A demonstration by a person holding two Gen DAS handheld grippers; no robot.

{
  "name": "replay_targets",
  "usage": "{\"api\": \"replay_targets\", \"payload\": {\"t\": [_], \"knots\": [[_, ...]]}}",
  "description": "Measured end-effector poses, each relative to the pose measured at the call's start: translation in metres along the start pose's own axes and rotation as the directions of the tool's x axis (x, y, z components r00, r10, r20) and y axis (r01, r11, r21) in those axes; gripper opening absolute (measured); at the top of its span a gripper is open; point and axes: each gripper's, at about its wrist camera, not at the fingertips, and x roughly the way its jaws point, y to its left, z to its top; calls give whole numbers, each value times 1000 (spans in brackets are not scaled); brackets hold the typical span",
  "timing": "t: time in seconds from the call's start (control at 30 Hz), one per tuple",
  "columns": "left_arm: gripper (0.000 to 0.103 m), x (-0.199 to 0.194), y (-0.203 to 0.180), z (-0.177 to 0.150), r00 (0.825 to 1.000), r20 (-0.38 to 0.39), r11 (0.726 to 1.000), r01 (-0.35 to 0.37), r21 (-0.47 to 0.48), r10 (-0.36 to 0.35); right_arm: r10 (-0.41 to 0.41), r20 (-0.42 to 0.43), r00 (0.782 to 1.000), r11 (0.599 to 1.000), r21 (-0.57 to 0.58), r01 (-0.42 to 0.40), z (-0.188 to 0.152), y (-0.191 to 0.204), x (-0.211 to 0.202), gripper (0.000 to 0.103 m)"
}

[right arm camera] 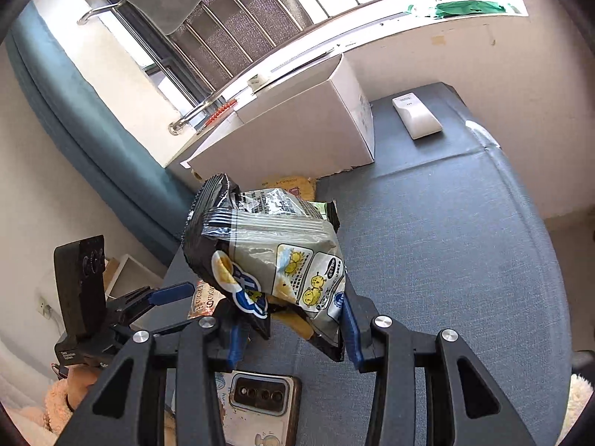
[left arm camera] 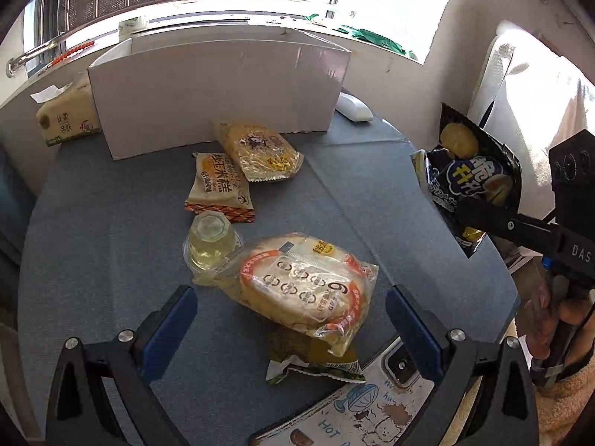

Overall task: Organize snacks
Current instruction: 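Grasp the black-and-white chip bag with the right tool while the left tool grasps the round cake pack, then lower both held bags into the white box and open both tools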

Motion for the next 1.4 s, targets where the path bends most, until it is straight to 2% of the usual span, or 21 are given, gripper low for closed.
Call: {"api": "replay_targets", "payload": {"t": [0.1, 0.17, 0.23, 0.27, 0.3, 0.33, 0.37, 0.4, 0.43, 0.47, 0.5, 0.57, 0.63, 0.7, 0.83, 0.9, 1.03, 1.17, 1.27, 1.4], "knots": [[103, 16, -6, 6, 999, -35, 998, -41, 44, 42, 2, -10, 1000, 1000, 9, -2, -2, -8, -2, 46], [102, 19, -2, 9, 1000, -24, 1000, -10, 11, 10, 4, -15, 1000, 1000, 11, -4, -4, -8, -1, 46], [88, 21, 7, 11, 998, -18, 998, 56, -28, -56, 9, -17, 1000, 1000, 9, -9, -5, -7, 0, 46], [69, 22, 10, 11, 997, -16, 997, 72, -34, -73, 8, -17, 1000, 1000, 6, -8, -6, -6, 0, 46], [61, 23, 9, 11, 998, -13, 998, 57, -30, -57, 7, -19, 1000, 1000, 2, -7, -6, -5, 0, 46], [60, 22, 9, 11, 998, -8, 998, 55, -18, -55, 7, -21, 1000, 1000, 1, -7, -6, -5, 1, 46], [47, 20, 9, 10, 997, -3, 997, 72, -12, -72, 7, -25, 1000, 1000, 1, -7, -7, -4, 2, 46], [29, 17, 10, 9, 996, 2, 996, 91, -14, -91, 6, -27, 1000, 1000, 2, -6, -7, -4, 2, 46], [28, 15, 12, 8, 995, 15, 995, 95, -18, -95, 5, -29, 1000, 1000, 1, -5, -7, -3, 3, 46], [21, 13, 13, 7, 995, 22, 995, 95, -18, -95, 4, -31, 1000, 1000, -2, -4, -7, -2, 3, 46], [19, 10, 15, 6, 993, 27, 993, 112, -26, -111, 1, -32, 999, 1000, -2, -1, -7, -1, 4, 46], [17, 5, 20, 5, 990, 46, 989, 139, -49, -137, -1, -36, 999, 1000, -4, 1, -7, 1, 5, 46], [16, -6, 20, 4, 990, 83, 993, 112, -27, -109, -7, -37, 999, 1000, -6, 7, -7, 3, 6, 46], [16, -17, 22, 4, 987, 116, 993, 114, -22, -111, -4, -37, 999, 1000, -10, 4, -6, 5, 7, 46], [16, -42, 31, 12, 974, 200, 993, 114, -35, -105, 4, -14, 1000, 1000, -8, -4, 2, 8, 4, 46], [16, -55, 37, 24, 961, 255, 992, 119, -40, -105, 14, 3, 1000, 1000, 4, -14, 14, 11, 2, 46], [16, -83, 49, 63, 938, 338, 995, 93, -25, -80, 45, 50, 998, 999, 0, -45, 58, 23, 2, 46], [16, -98, 68, 117, 913, 405, 998, 62, -32, -44, 21, 91, 996, 999, -47, -17, 120, 38, 15, 46], [16, -98, 85, 157, 907, 420, 999, 22, -46, -1, 12, 93, 996, 999, -45, -8, 164, 44, 36, 46], [16, -77, 112, 203, 915, 401, 996, -14, -93, 50, -54, 78, 996, 997, -42, 57, 209, 43, 66, 46]]}}
